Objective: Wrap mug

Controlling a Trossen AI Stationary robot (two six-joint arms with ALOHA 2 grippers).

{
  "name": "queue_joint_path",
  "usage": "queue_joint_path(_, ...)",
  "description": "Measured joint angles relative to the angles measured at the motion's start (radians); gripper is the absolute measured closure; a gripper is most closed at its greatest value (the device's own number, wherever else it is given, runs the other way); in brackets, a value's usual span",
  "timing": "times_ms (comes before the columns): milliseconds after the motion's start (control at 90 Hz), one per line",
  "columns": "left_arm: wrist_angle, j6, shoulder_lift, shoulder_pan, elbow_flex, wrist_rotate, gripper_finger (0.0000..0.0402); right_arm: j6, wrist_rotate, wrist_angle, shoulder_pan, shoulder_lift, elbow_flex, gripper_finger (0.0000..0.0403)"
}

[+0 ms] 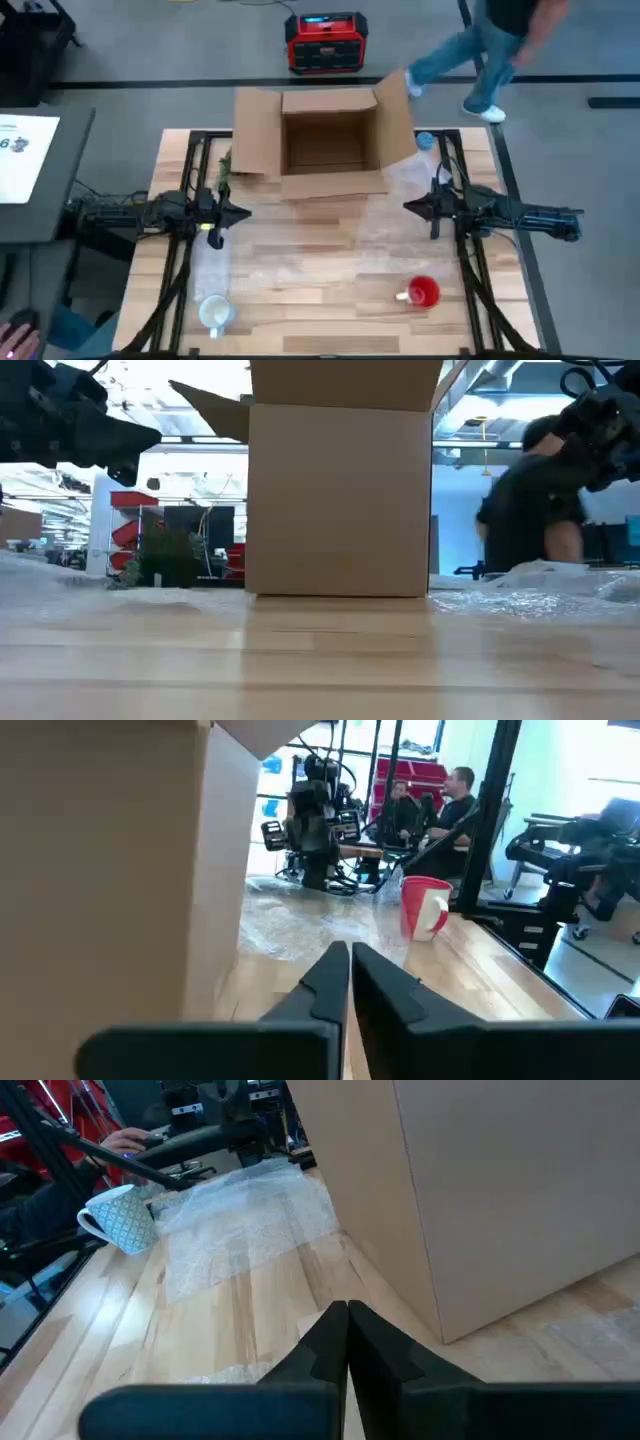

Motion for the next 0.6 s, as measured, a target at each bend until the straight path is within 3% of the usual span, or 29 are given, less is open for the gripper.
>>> queue_joint_path(156, 0.000, -0.013, 0.000, 0.000, 0.000, -0.001, 0.0402, 0.025, -0.001, 0.004, 0.001, 0.000, 0.000, 0.0403)
queue_joint_path(411, 0.001, -0.015, 0.000, 0.000, 0.000, -0.003, 0.0402, 0.594, -0.008, 0.149, 0.002, 0.000, -0.006, 0.0403)
queue_joint_path(600, 0.002, -0.016, 0.000, 0.000, 0.000, -0.004, 0.0402, 0.667, -0.016, 0.174, 0.000, 0.000, -0.005, 0.0403)
